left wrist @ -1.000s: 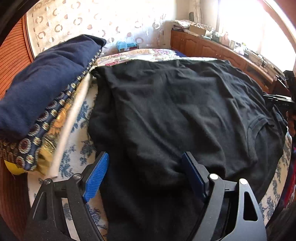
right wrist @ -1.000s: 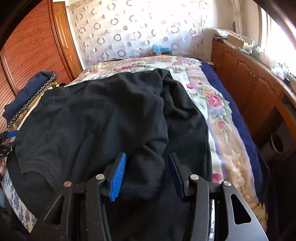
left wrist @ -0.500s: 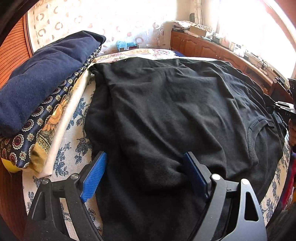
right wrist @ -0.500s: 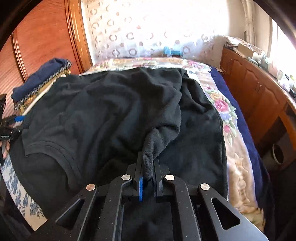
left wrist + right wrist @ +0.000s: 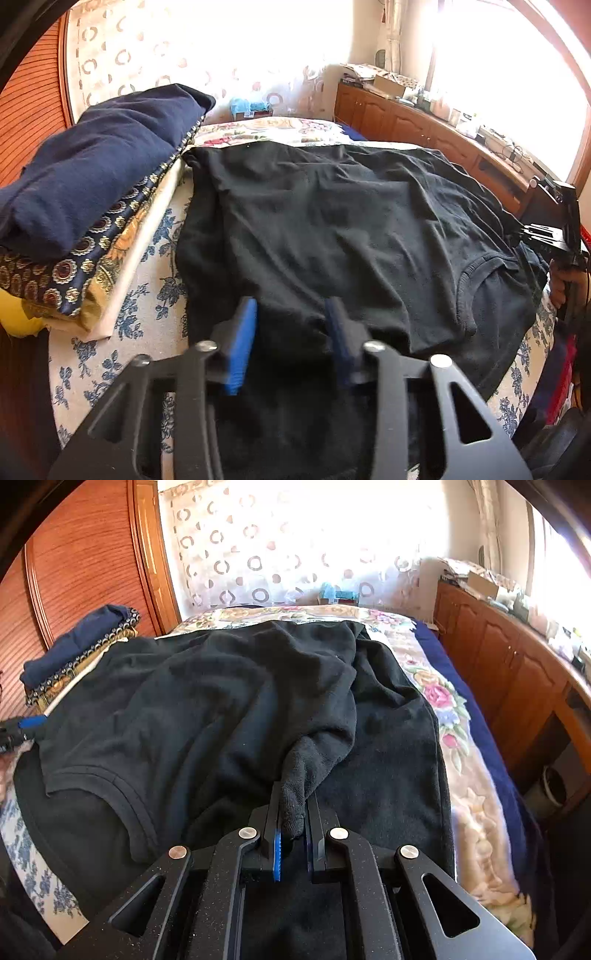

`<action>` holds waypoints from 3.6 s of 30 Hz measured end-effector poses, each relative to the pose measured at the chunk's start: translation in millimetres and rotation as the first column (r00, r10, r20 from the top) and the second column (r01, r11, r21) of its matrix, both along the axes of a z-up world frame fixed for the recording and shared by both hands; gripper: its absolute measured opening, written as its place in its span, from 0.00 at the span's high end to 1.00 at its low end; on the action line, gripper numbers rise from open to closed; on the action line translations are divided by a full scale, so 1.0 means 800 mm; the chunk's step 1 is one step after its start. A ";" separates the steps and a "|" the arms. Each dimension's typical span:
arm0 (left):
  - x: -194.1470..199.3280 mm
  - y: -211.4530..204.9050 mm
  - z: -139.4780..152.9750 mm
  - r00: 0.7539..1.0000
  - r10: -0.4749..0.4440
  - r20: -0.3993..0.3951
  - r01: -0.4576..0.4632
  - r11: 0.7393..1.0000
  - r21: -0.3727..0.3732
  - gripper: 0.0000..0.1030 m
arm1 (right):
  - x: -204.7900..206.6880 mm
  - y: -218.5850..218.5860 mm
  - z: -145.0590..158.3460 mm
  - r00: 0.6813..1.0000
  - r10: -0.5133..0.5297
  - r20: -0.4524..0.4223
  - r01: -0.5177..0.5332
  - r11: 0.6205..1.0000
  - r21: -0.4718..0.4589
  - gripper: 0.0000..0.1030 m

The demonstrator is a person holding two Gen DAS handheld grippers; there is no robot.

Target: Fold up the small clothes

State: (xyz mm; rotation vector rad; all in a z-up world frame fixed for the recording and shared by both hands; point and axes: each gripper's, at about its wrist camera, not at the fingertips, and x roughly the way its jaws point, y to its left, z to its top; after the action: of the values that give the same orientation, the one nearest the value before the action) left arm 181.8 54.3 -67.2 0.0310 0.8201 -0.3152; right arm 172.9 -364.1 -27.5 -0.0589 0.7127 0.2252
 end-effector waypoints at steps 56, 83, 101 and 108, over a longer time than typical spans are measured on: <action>-0.068 0.044 -0.014 0.992 0.123 0.000 -0.123 0.992 0.003 0.24 | -0.116 -0.009 0.030 0.996 0.005 0.086 -0.004 1.000 -0.017 0.42; -0.064 0.043 -0.029 0.991 0.128 -0.025 -0.128 0.992 0.010 0.23 | -0.026 0.178 -0.043 0.957 0.290 0.031 -0.288 0.956 -0.051 0.42; -0.063 0.040 -0.029 0.994 0.106 -0.023 -0.106 0.994 0.013 0.24 | -0.014 0.199 -0.064 0.961 0.275 0.032 -0.271 0.959 -0.080 0.33; -0.061 0.039 -0.026 0.997 0.076 -0.023 -0.076 0.997 -0.003 0.57 | -0.019 0.194 -0.064 0.959 0.283 0.030 -0.280 0.957 -0.079 0.29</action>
State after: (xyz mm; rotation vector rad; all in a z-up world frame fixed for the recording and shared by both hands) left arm 133.1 85.7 -87.7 -0.0072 0.8415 -0.2460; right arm 157.3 -208.9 -78.5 -0.2364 0.6708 0.4698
